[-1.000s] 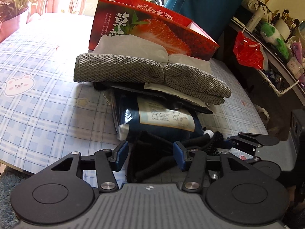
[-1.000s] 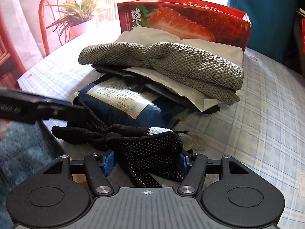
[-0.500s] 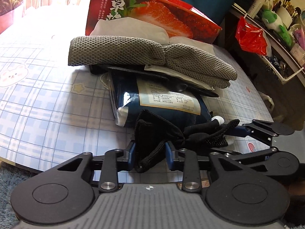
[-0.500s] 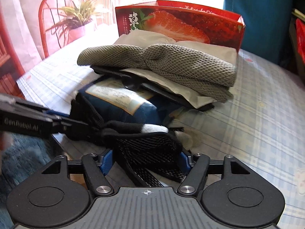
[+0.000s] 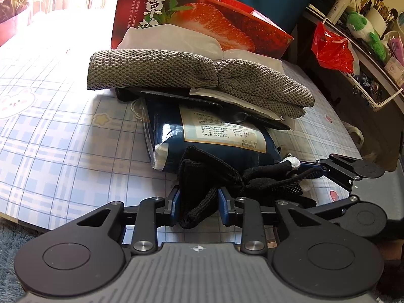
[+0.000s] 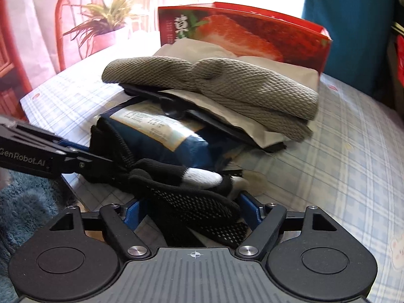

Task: Organize soft objects
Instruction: 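Lift the black glove with both tools toward the red box, then lower the glove into the red box and open both tools, then move both tools back to the pile over the blue snack bag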

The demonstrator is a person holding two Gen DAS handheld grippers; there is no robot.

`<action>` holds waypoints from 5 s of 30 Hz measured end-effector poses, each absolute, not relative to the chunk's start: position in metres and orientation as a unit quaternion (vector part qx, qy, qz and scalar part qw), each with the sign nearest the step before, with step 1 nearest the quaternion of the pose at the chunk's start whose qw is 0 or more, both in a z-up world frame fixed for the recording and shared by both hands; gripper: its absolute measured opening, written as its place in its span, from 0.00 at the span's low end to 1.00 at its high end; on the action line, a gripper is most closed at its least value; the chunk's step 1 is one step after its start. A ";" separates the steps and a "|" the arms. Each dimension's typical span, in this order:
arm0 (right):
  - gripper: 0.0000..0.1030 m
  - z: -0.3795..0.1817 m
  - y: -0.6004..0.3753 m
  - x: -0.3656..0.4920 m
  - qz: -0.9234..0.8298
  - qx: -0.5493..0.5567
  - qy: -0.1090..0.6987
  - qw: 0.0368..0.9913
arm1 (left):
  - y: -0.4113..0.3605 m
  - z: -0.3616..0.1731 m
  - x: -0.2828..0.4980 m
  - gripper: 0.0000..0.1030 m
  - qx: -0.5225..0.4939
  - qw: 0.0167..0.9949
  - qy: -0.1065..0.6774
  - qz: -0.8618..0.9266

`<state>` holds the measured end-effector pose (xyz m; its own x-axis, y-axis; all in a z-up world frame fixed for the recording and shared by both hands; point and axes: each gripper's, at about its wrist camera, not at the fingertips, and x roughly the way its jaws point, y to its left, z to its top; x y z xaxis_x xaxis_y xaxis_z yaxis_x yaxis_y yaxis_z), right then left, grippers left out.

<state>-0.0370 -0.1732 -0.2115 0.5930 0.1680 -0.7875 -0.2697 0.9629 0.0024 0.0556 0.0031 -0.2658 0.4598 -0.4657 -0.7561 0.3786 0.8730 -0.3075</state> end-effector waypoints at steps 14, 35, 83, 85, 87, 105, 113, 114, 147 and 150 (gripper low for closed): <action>0.26 -0.197 -0.167 -0.044 0.155 -0.052 0.443 0.881 | -0.006 -0.251 0.054 0.20 -0.029 0.859 0.436 -0.267; 0.25 -0.110 -0.191 -0.033 0.146 -0.027 0.329 0.933 | -0.016 -0.166 0.060 0.20 -0.032 0.905 0.313 -0.287; 0.57 -0.110 -0.267 0.212 0.149 -0.023 0.329 0.932 | -0.078 -0.142 0.268 0.50 0.002 0.908 0.386 -0.162; 0.57 -0.106 -0.269 0.206 0.153 -0.020 0.325 0.933 | -0.075 -0.135 0.253 0.50 0.006 0.912 0.380 -0.155; 0.57 -0.102 -0.269 0.199 0.160 -0.015 0.321 0.933 | -0.071 -0.127 0.236 0.50 0.006 0.916 0.372 -0.148; 0.57 -0.113 -0.233 0.059 0.143 0.032 0.328 0.933 | -0.023 -0.163 0.123 0.49 -0.014 0.900 0.401 -0.171; 0.57 -0.146 -0.208 0.007 0.109 0.064 0.378 0.917 | -0.002 -0.214 0.093 0.49 -0.009 0.870 0.447 -0.207; 0.57 -0.152 -0.207 0.002 0.105 0.069 0.389 0.913 | 0.000 -0.219 0.092 0.49 -0.011 0.867 0.453 -0.208; 0.59 -0.210 -0.200 0.031 0.117 0.141 0.493 0.851 | -0.004 -0.262 0.117 0.50 -0.081 0.836 0.492 -0.229; 0.56 -0.209 -0.199 0.029 0.119 0.145 0.492 0.850 | -0.004 -0.260 0.115 0.49 -0.083 0.835 0.491 -0.233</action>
